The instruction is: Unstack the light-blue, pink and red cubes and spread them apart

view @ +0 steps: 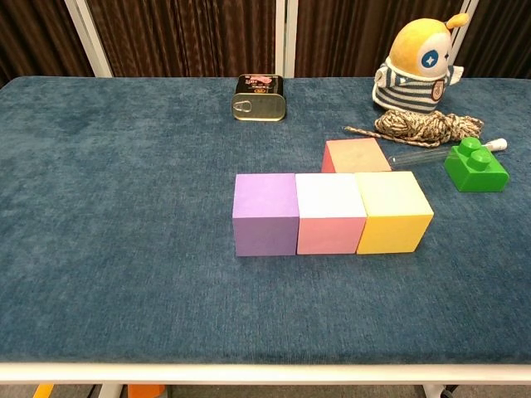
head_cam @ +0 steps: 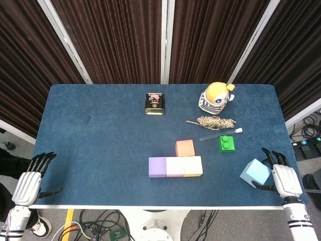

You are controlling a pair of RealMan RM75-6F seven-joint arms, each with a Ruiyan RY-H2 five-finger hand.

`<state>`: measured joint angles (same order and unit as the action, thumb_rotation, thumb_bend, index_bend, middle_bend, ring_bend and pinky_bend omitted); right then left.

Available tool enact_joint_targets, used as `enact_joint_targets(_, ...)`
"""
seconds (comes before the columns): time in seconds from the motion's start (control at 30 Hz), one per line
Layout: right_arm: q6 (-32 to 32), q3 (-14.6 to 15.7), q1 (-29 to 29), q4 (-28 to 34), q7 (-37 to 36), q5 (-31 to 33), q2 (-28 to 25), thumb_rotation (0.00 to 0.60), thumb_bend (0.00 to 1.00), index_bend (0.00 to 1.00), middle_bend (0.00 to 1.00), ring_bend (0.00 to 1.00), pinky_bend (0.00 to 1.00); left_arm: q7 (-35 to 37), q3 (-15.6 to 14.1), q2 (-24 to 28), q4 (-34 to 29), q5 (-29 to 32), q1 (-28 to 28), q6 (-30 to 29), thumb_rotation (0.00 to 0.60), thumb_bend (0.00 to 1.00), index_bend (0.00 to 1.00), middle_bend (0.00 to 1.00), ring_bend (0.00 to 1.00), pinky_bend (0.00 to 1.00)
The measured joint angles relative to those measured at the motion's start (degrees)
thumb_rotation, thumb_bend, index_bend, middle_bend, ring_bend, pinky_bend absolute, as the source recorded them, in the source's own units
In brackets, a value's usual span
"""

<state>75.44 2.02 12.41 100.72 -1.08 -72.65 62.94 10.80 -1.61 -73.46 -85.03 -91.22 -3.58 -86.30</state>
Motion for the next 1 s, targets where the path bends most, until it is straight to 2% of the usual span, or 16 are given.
enact_joint_targets(0.07,-1.8,0.2,0.2,0.2,0.0,0.3,-0.5,0.6,0.0,0.0,0.23,0.0,0.0,0.1,0.0,0.1,0.0,0.1,0.1,-0.1,0.6,0.0,0.11,0.07,0.0,0.0)
enact_joint_targets(0.13,-3.6,0.3,0.4,0.8,0.2,0.6,-1.2,0.6,0.0,0.0,0.15,0.0,0.0,0.4,0.0,0.1,0.1,0.2,0.2,-0.2,0.6,0.0,0.11,0.07,0.0,0.0)
enact_joint_targets(0.3,-6.6,0.1,1.2,3.5,0.5,0.7,-4.1,0.6,0.0,0.0,0.06,0.0,0.0,0.6,0.0,0.0,0.5,0.3,0.2,-0.1,0.6,0.0,0.11,0.07,0.0,0.0)
enact_joint_targets(0.5,-6.0,-1.7,1.6,5.2,0.2,-0.9,-5.2,0.6,0.0,0.0,0.05,0.0,0.0,0.8,0.1,-0.1,0.6,0.3,0.2,-0.2,0.6,0.0,0.11,0.07,0.0,0.0)
enact_joint_targets(0.73,-5.9,-3.6,3.4,7.5,0.6,-4.5,-6.1,0.6,0.0,0.0,0.1,0.0,0.0,1.1,0.1,-0.1,0.7,0.6,0.2,-0.2,0.6,0.0,0.11,0.07,0.0,0.0)
enact_joint_targets(1.0,-10.8,-5.5,8.3,11.9,5.4,-7.0,-7.0,0.6,0.0,0.0,0.17,0.0,0.0,1.3,0.1,-0.1,0.9,0.6,0.4,-0.5,0.6,0.0,0.11,0.07,0.0,0.0)
